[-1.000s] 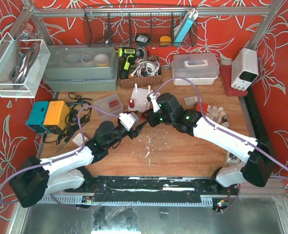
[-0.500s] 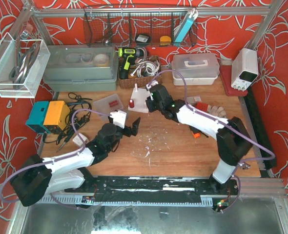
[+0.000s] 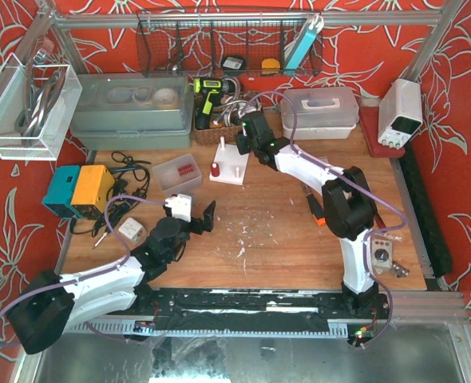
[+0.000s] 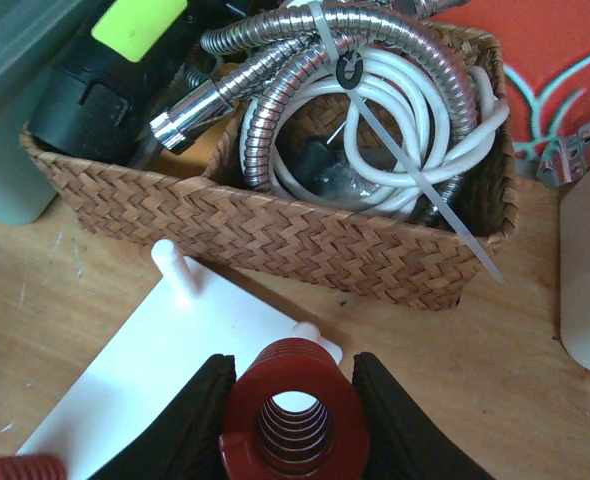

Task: Install the large spring

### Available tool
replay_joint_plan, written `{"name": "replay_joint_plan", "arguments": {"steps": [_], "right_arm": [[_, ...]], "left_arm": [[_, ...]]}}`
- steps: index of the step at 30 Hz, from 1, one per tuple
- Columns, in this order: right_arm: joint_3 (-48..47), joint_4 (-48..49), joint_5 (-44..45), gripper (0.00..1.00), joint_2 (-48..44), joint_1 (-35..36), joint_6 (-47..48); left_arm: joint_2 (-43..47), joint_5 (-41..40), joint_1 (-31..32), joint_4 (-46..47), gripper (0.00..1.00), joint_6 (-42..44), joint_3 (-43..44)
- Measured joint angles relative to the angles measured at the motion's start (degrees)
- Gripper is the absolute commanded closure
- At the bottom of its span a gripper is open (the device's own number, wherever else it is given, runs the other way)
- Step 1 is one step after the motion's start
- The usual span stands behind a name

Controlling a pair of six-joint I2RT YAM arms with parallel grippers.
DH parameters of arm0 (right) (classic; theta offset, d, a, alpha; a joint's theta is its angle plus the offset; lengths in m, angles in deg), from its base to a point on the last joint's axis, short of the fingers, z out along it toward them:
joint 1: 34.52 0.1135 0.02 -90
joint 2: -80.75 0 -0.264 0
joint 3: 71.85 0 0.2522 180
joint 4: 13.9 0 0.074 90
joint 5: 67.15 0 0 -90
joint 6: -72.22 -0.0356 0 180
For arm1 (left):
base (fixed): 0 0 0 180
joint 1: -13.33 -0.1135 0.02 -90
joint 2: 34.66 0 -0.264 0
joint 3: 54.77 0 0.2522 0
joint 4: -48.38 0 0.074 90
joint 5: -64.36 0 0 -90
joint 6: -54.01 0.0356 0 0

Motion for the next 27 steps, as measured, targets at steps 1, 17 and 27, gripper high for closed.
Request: {"name": "replay_joint_plan", "arguments": {"steps": [1,17,27], "right_arm": [[-1.0,-0.3,-0.1,1.00,1.0,-0.2,0.0],[-8.9,-3.8,-0.1,1.00,9.9,-1.0,0.5],[-11.1,-3.4,-0.1,1.00,11.5,-1.7,0.6]], "left_arm": [[0.0,-0.1,0.0,0.0,0.00,0.1,0.0],[-1.1,0.9,0.0,0.9,0.00,1.1,0.0],[-0.3,1.3,0.0,0.9,0.00,1.6,0.0]]}}
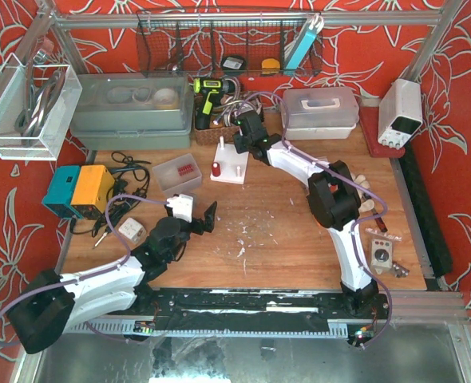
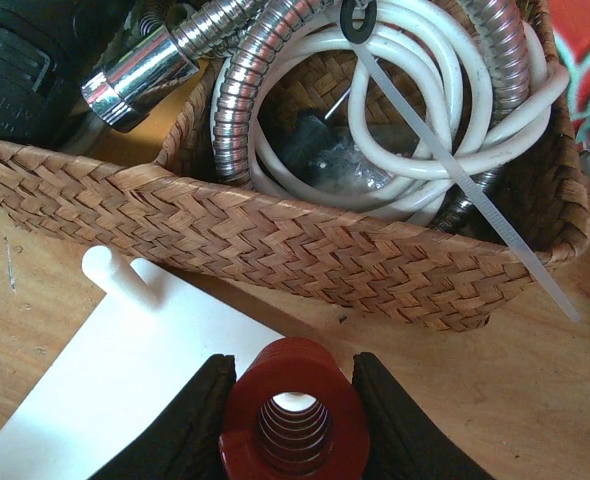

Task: Install the large spring

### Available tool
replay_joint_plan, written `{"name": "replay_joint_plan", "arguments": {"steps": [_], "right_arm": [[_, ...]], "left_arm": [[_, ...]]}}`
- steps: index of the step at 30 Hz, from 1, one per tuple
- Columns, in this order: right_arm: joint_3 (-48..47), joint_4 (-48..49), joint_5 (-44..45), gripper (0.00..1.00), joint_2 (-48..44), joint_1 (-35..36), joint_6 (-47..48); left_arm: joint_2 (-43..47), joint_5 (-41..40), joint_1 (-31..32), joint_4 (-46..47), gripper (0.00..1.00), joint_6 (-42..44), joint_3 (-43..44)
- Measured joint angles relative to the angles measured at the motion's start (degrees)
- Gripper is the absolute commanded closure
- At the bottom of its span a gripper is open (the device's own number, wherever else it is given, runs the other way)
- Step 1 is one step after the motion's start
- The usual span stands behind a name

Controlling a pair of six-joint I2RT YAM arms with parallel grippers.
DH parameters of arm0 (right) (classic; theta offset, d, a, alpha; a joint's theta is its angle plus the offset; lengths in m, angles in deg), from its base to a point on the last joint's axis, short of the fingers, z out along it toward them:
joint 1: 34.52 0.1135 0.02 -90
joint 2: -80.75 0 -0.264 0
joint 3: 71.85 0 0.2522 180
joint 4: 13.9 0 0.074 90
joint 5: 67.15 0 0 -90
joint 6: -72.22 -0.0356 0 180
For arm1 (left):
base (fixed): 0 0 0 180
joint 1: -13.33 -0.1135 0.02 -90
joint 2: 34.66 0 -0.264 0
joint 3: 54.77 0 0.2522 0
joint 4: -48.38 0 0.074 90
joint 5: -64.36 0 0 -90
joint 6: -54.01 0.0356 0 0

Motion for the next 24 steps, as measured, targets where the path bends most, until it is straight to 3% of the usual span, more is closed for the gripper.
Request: {"name": "replay_joint_plan", "arguments": {"steps": [19,24], "right_arm": [[-4.1,0.5,0.2,1.00,4.7,-0.2,0.0],[-6.2,-1.1,0.1,0.72,5.7,-0.2,-0.4]], "left_arm": [[0.8,0.0,0.0,0.0,0.00,0.0,0.0],[0.8,0.0,0.0,-0.1,0.00,0.0,0.0]]}}
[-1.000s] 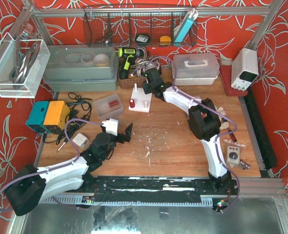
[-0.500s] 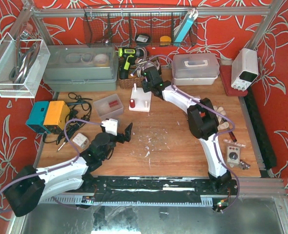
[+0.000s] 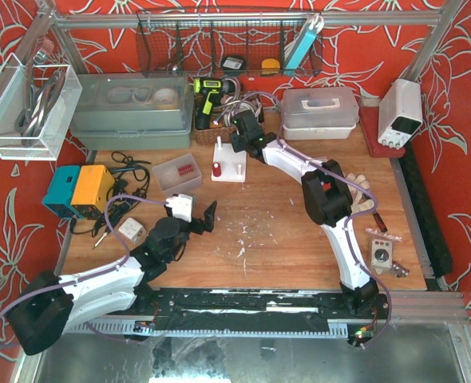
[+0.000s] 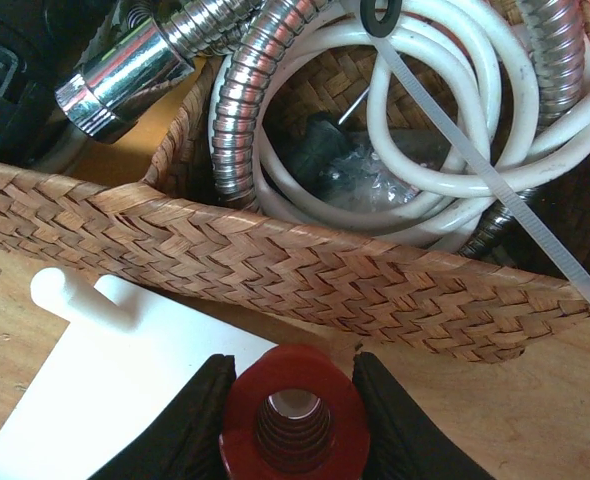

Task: Install the large spring

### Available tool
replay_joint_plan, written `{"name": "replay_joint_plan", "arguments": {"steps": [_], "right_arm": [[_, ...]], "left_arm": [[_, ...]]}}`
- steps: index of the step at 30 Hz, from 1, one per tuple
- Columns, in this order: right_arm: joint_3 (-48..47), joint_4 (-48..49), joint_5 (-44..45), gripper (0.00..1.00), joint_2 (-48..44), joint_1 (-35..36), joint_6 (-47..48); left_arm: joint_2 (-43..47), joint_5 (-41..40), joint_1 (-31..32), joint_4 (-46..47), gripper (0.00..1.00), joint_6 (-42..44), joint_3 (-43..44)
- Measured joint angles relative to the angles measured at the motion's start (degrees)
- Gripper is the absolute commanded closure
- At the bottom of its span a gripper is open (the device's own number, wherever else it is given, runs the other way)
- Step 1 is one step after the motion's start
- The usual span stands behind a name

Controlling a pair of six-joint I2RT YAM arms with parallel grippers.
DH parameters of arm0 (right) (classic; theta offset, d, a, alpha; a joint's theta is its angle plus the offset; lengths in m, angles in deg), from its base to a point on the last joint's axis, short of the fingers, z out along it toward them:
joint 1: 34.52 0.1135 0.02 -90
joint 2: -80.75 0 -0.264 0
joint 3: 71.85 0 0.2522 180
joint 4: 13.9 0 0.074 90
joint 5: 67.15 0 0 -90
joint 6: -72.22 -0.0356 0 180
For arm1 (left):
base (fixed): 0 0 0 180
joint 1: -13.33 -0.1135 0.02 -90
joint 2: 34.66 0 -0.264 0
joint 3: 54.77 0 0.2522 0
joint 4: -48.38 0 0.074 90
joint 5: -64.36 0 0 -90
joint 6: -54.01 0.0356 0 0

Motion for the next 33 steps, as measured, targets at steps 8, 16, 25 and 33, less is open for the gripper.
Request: {"name": "replay_joint_plan", "arguments": {"steps": [8,16,25,33], "right_arm": [[-1.2,-3.6,-0.4,0.49,0.2,0.0,-1.9],[-8.0,-10.8,-1.8,0.32,-0.6,-0.3,-2.5],[9.2,-16.5,-8.1,0.06,-20.5,-0.3,-6.3],[39.6,-11.8,-12.5,0.03,-51.6,0.6,-9.9]], "left_arm": [[0.1,0.0,0.0,0.0,0.00,0.2,0.0],[0.1,-0.5,0.0,-0.1,0.00,0.4,0.0],[-0.2,-4.7,-1.2,-7.7,0.00,-5.5,4.7],[-7.8,-0.9,-15.3,-20.0,0.20,-11.4,20.3]]}}
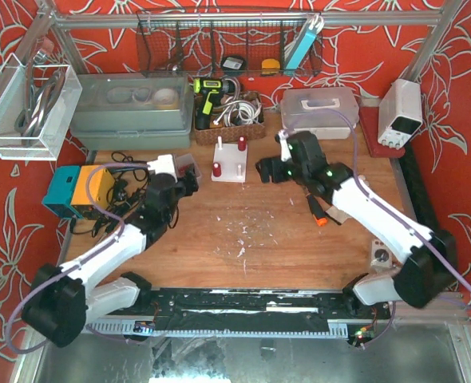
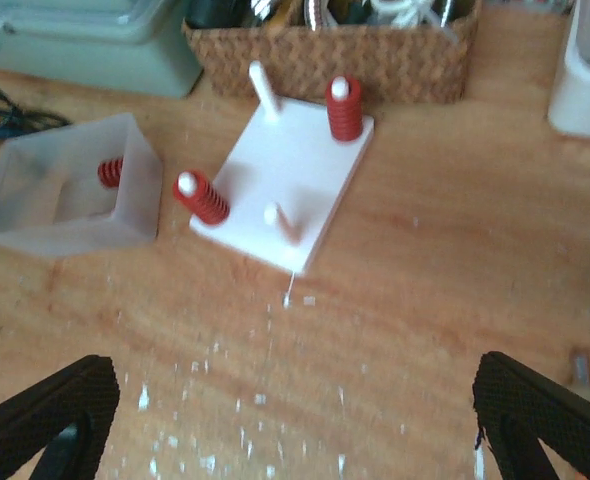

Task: Install the large spring

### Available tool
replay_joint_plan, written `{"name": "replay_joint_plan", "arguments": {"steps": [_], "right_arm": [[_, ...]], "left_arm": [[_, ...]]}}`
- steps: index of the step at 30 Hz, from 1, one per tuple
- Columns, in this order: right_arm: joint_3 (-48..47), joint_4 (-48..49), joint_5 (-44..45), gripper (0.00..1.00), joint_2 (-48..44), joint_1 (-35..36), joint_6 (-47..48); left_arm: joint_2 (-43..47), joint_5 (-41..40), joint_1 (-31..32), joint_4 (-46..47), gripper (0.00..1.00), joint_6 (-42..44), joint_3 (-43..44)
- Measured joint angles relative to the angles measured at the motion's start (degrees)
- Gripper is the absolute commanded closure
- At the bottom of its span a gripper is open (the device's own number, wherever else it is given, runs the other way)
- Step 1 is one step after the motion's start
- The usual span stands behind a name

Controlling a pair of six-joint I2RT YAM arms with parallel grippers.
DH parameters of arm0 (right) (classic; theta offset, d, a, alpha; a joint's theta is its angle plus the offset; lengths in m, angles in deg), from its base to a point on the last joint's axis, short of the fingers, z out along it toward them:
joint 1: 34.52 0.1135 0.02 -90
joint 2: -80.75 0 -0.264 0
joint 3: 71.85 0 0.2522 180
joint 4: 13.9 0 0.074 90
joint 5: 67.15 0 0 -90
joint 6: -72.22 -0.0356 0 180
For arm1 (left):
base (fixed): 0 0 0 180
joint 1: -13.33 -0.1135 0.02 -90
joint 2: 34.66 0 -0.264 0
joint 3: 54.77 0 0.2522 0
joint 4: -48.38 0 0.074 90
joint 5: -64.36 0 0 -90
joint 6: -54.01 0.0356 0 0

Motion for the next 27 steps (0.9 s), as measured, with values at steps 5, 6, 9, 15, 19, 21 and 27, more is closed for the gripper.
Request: {"name": "replay_joint_plan", "arguments": {"steps": [5,6,9,15,19,21,27], "right_arm": [[14.6,2.9,-0.6,0.02,-11.1,0.5,-0.4],[16.4,3.2,-0.3,0.01,-12.5,0.5,-0.4],[19.6,4.0,1.4,0.01,-16.6,0.5,-0.2],[22.9,8.5,5.9,0.01,-25.9,0.5,0.5],[25.8,11.1,6.9,0.01,-29.0,0.5,0.6],[26.3,11.2,7.6,0.01,-29.2,0.5,0.7],[26.5,11.9,9.9,0.01,-29.7,0.6,0.9]], "left_arm": [[-7.0,8.8,-7.1,-6.8,0.36,3.8,8.0],[-9.0,10.8,-8.3,-9.0,0.41,6.1,10.6],[-14.6,15.1,-10.8,-13.8,0.56,14.9,17.6],[-22.6,24.8,-15.9,-21.6,0.62,34.2,23.2],[-27.0,30.7,-19.3,-26.6,0.60,41.0,24.5],[-30.8,33.4,-21.3,-30.4,0.60,43.0,28.4],[-38.7,36.5,-23.4,-33.0,0.65,47.5,36.7]]}}
